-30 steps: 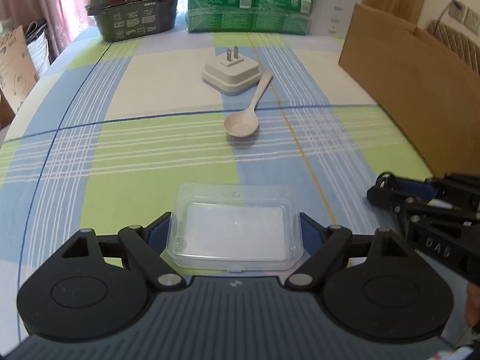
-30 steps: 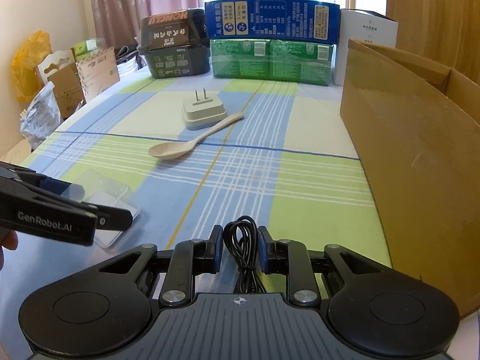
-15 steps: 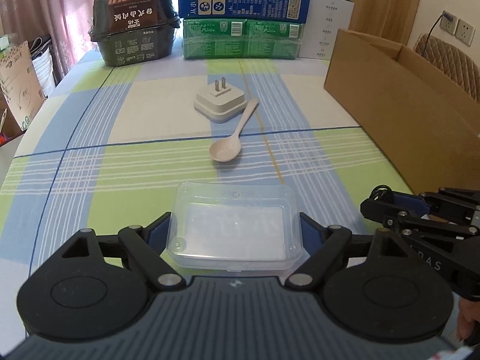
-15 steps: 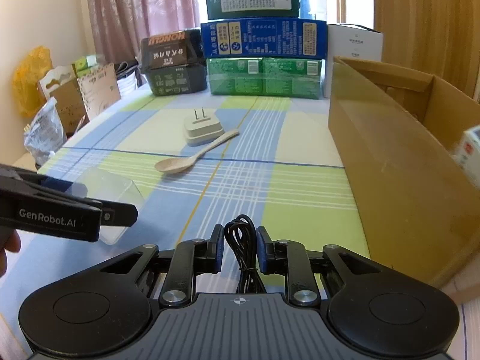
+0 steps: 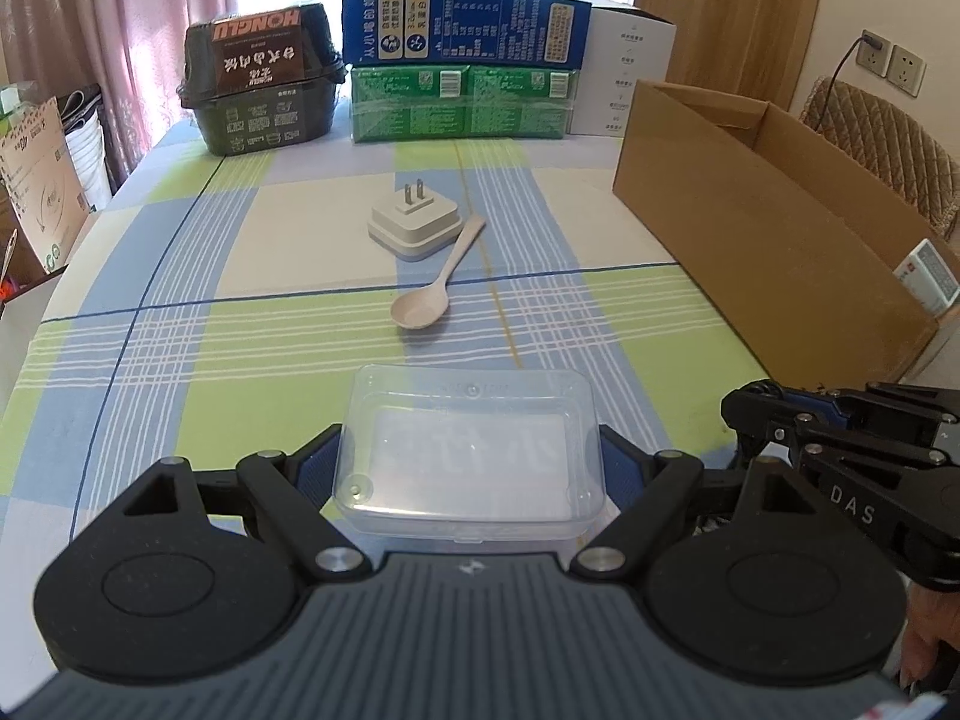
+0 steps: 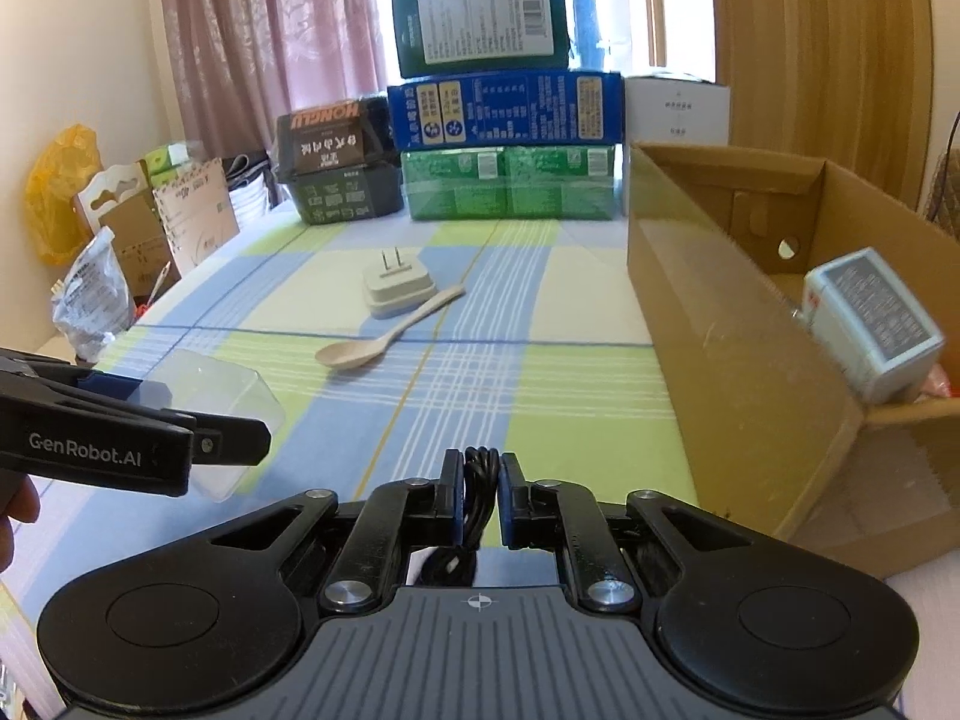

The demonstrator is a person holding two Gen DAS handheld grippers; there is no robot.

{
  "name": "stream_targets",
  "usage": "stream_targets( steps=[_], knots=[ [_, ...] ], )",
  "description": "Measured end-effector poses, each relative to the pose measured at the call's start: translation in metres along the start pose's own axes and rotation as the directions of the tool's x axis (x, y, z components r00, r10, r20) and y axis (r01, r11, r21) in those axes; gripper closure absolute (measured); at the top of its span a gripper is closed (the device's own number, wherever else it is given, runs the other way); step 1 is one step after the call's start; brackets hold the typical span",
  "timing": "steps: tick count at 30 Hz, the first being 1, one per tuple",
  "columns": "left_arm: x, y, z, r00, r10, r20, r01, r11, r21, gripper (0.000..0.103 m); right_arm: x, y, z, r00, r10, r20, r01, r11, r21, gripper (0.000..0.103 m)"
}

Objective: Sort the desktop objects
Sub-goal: 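Carry the black cable and clear plastic box toward the cardboard box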

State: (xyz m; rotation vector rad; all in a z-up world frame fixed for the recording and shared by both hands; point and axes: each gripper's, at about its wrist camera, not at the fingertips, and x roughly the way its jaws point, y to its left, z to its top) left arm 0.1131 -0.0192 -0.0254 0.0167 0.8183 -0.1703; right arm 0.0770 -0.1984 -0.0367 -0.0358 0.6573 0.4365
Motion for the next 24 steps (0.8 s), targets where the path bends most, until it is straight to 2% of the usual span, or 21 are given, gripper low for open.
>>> stream_targets(
  steps=[24],
  knots=[
    [-0.075, -0.051, 0.018, 0.998, 0.004, 0.057, -0.009, 0.996, 0.089, 0.021, -0.103, -0.006, 0.039, 0.99, -0.028, 0.139, 0.03, 0.999, -0.012, 0.096]
  ],
)
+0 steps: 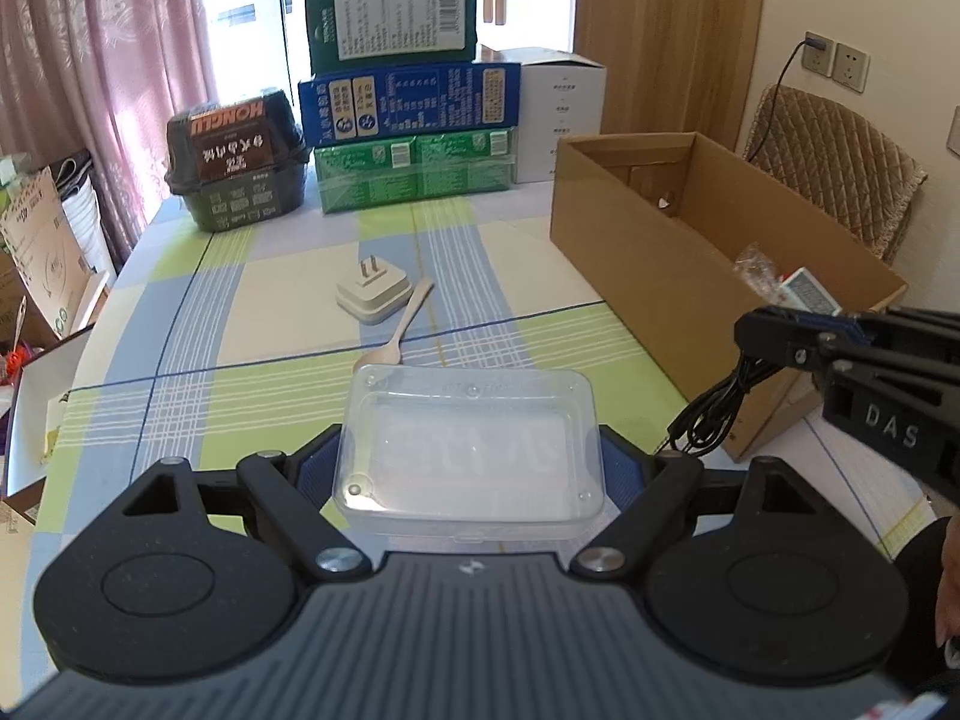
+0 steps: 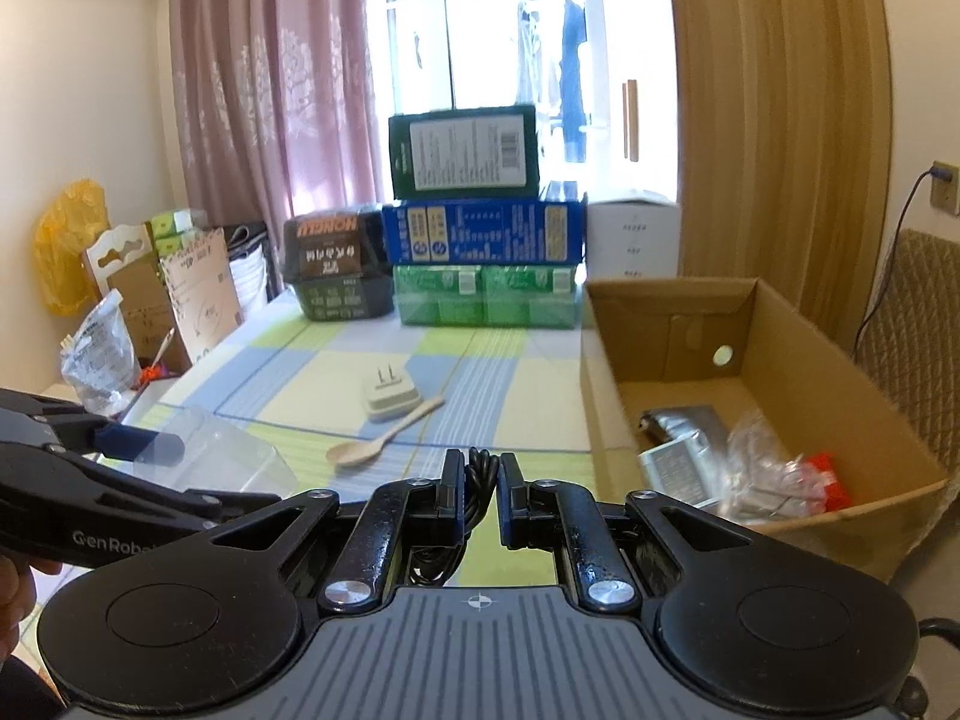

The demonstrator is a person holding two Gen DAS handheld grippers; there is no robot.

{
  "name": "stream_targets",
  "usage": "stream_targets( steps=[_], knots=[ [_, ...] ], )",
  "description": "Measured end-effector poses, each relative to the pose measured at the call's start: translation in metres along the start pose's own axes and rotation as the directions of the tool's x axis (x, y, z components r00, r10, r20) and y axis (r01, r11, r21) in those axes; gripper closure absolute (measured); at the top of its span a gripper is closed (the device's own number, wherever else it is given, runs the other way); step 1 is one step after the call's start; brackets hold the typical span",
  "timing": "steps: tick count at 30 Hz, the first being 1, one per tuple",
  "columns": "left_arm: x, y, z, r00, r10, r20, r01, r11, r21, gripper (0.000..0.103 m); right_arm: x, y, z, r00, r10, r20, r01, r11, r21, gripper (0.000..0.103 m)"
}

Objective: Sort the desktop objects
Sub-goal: 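Carry the black cable and clear plastic box toward the cardboard box, then lower the cable and clear box into the cardboard box and open both tools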

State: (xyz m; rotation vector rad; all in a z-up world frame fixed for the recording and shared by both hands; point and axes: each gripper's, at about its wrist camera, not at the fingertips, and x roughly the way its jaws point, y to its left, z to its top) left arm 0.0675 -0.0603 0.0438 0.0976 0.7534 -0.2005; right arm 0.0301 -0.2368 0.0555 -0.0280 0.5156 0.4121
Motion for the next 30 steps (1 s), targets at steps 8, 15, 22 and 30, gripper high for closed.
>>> stream_targets(
  steps=[8, 15, 22, 30],
  knots=[
    [-0.027, -0.029, 0.009, 0.999, -0.022, 0.028, 0.021, 0.999, 0.035, 0.021, -0.043, -0.016, 0.014, 0.998, -0.034, 0.059, 0.034, 0.999, 0.002, 0.096],
    [-0.041, -0.06, 0.015, 0.997, -0.059, 0.046, 0.056, 0.996, 0.073, 0.021, -0.078, -0.042, 0.022, 0.991, -0.088, 0.099, 0.087, 0.996, 0.018, 0.096],
    [-0.048, -0.091, 0.025, 0.993, -0.105, 0.054, 0.099, 0.989, 0.113, 0.021, -0.102, -0.078, 0.027, 0.983, -0.144, 0.112, 0.142, 0.99, 0.023, 0.096],
    [-0.046, -0.128, 0.05, 0.982, -0.175, 0.067, 0.164, 0.976, 0.144, 0.021, -0.106, -0.117, 0.039, 0.974, -0.192, 0.123, 0.192, 0.981, 0.013, 0.096]
  ],
)
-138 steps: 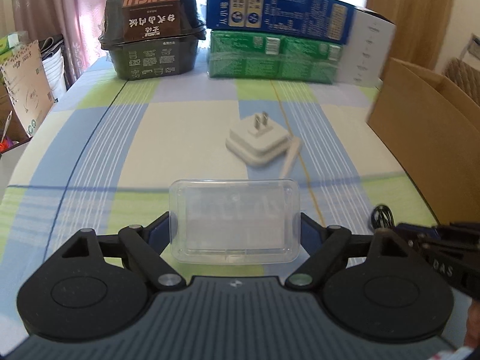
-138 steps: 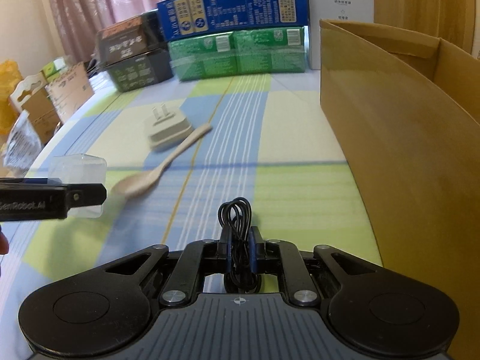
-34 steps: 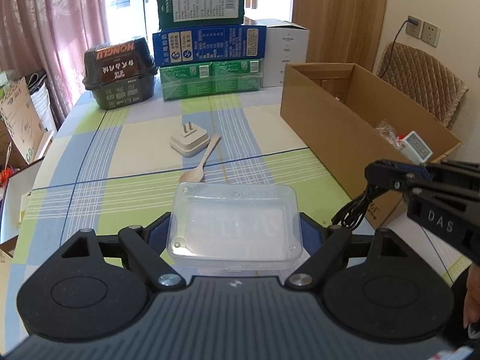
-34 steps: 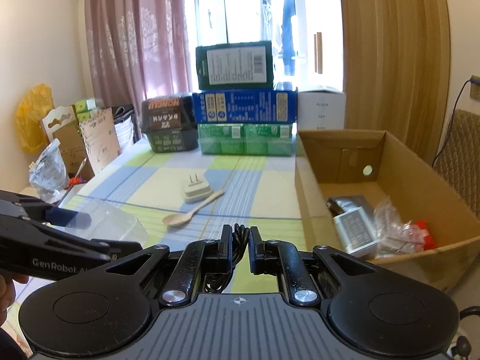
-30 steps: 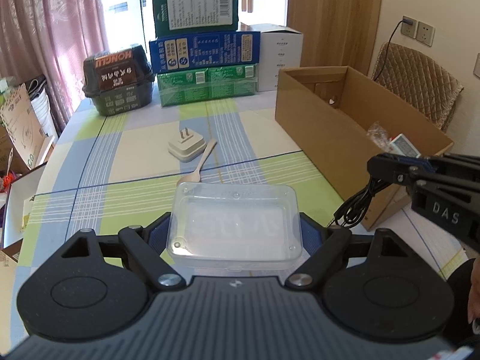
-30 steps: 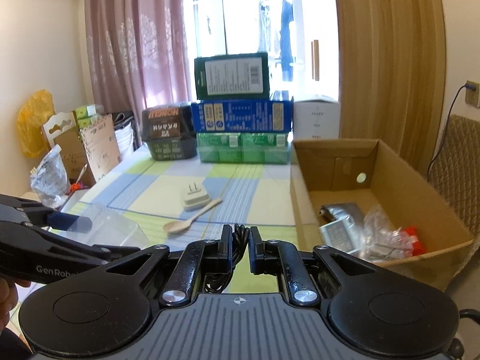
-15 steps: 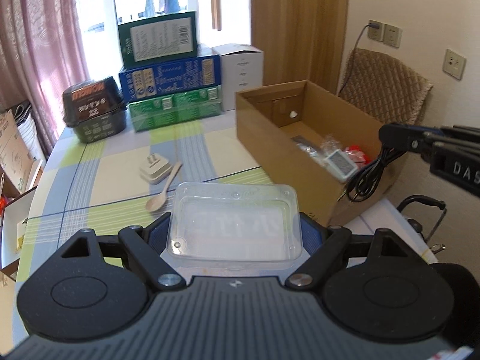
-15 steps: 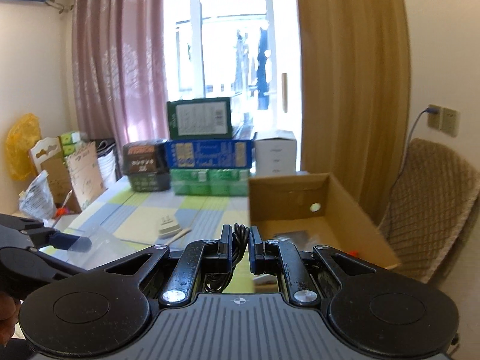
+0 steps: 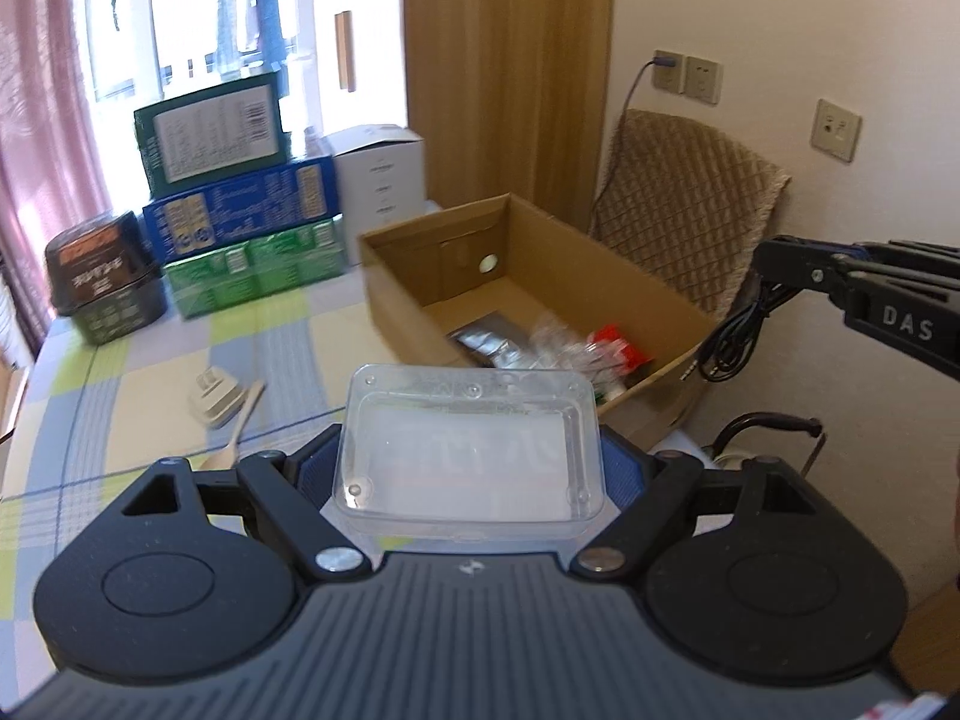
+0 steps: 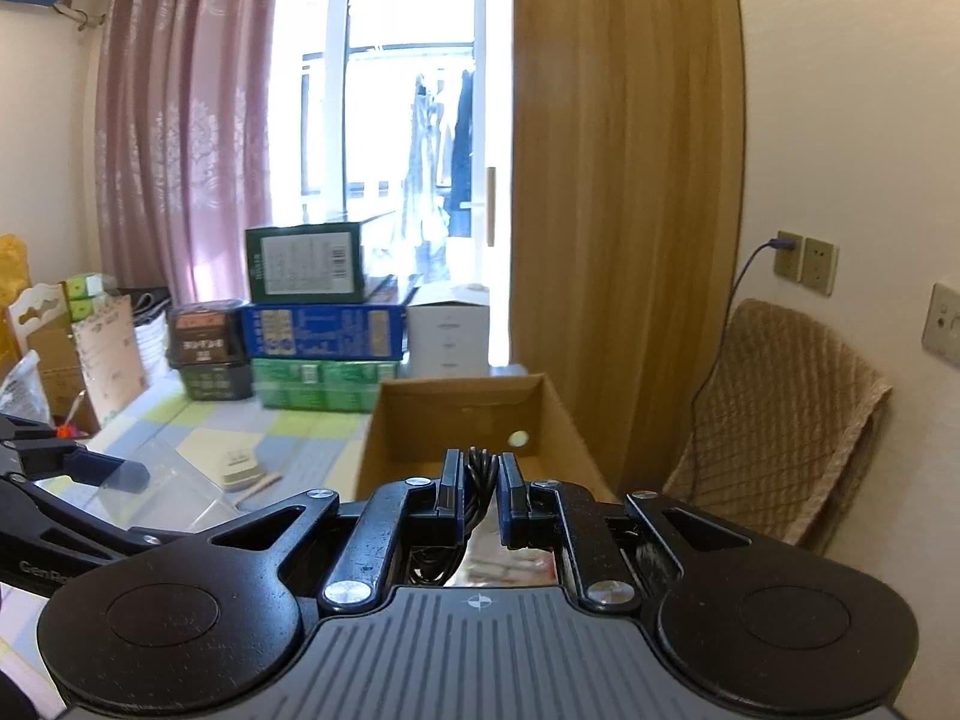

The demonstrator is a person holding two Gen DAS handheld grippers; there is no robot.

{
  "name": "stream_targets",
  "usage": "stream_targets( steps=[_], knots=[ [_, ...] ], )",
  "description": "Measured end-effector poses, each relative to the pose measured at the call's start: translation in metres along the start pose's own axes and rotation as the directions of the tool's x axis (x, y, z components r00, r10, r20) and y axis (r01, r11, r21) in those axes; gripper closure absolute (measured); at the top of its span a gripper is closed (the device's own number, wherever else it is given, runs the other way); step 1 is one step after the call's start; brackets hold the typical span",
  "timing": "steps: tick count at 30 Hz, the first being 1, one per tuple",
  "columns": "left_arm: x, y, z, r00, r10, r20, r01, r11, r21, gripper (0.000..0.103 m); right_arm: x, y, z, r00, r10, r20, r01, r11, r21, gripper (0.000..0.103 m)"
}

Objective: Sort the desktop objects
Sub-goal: 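Lower the cable and clear box into the cardboard box and open both tools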

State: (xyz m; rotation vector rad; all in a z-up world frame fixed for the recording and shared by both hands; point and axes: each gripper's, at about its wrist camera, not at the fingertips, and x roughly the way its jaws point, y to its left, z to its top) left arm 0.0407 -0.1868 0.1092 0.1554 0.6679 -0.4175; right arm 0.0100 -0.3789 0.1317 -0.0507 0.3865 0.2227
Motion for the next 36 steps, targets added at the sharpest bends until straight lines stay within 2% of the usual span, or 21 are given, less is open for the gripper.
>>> stream_targets(
  steps=[7, 18, 36],
  knots=[
    [0.022, -0.018, 0.032, 0.999, -0.046, 0.019, 0.046, 0.999, 0.018, 0.021, 0.021, -0.027, 0.011, 1.0, -0.018, 0.003, 0.018, 1.0, -0.022, 0.096],
    [0.074, -0.03, 0.076, 0.995, -0.092, 0.027, 0.091, 0.995, 0.033, 0.021, 0.073, -0.05, 0.023, 0.999, -0.023, -0.027, 0.021, 0.999, -0.043, 0.096],
    [0.152, -0.025, 0.085, 0.992, -0.121, -0.034, 0.123, 0.991, 0.06, 0.02, 0.136, -0.064, 0.015, 0.995, -0.024, -0.1, 0.02, 0.999, -0.04, 0.096]
  ],
)
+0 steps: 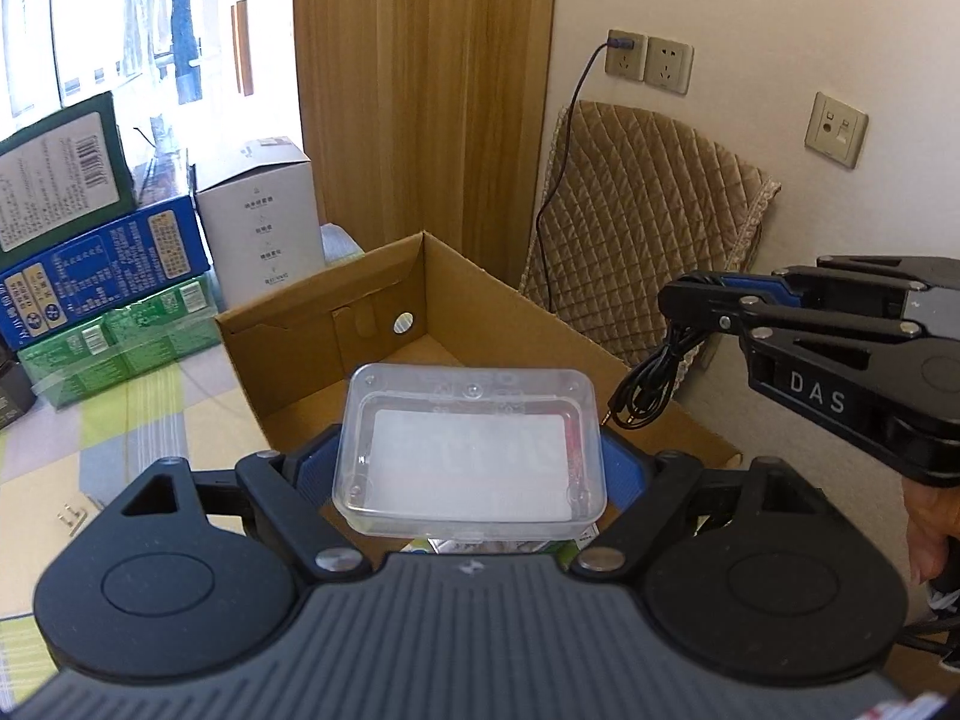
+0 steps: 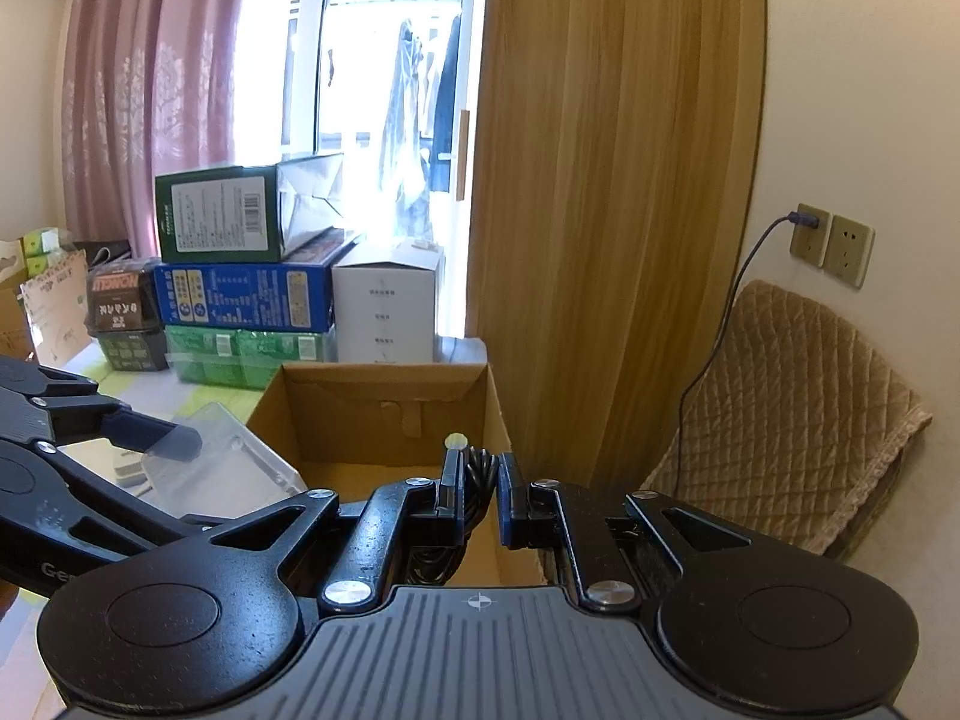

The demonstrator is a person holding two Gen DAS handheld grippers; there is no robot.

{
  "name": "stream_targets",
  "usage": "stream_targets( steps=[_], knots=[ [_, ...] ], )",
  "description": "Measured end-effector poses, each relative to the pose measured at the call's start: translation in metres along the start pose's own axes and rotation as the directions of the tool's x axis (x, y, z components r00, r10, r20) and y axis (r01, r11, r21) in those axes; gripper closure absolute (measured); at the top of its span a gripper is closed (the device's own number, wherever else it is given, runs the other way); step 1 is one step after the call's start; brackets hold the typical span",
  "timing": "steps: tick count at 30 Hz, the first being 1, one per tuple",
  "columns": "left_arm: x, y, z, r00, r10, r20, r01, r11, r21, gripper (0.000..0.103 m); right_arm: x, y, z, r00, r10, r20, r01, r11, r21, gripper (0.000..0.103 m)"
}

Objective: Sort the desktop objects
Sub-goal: 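Lower the cable and clear box into the cardboard box and open both tools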

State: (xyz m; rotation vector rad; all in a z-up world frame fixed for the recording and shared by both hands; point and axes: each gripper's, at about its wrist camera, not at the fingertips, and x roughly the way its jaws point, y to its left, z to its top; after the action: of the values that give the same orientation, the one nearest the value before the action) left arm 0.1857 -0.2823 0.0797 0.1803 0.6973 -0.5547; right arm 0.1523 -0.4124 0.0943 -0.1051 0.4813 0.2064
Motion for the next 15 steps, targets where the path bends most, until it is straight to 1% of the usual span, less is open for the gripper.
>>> stream_targets(
  steps=[3, 10, 15],
  knots=[
    [0.006, 0.005, -0.001, 1.0, 0.014, -0.009, -0.014, 1.0, 0.01, 0.019, 0.005, 0.0, -0.002, 1.0, 0.003, -0.011, -0.003, 1.0, -0.001, 0.096],
    [0.001, 0.025, -0.01, 1.0, 0.03, -0.006, -0.03, 0.999, -0.043, 0.019, 0.014, 0.006, -0.008, 0.998, 0.044, -0.044, -0.043, 0.999, 0.024, 0.096],
    [-0.008, 0.04, -0.016, 0.999, 0.051, 0.001, -0.05, 0.996, -0.079, 0.019, 0.021, 0.009, -0.004, 0.99, 0.129, -0.06, -0.123, 0.989, 0.084, 0.096]
  ],
)
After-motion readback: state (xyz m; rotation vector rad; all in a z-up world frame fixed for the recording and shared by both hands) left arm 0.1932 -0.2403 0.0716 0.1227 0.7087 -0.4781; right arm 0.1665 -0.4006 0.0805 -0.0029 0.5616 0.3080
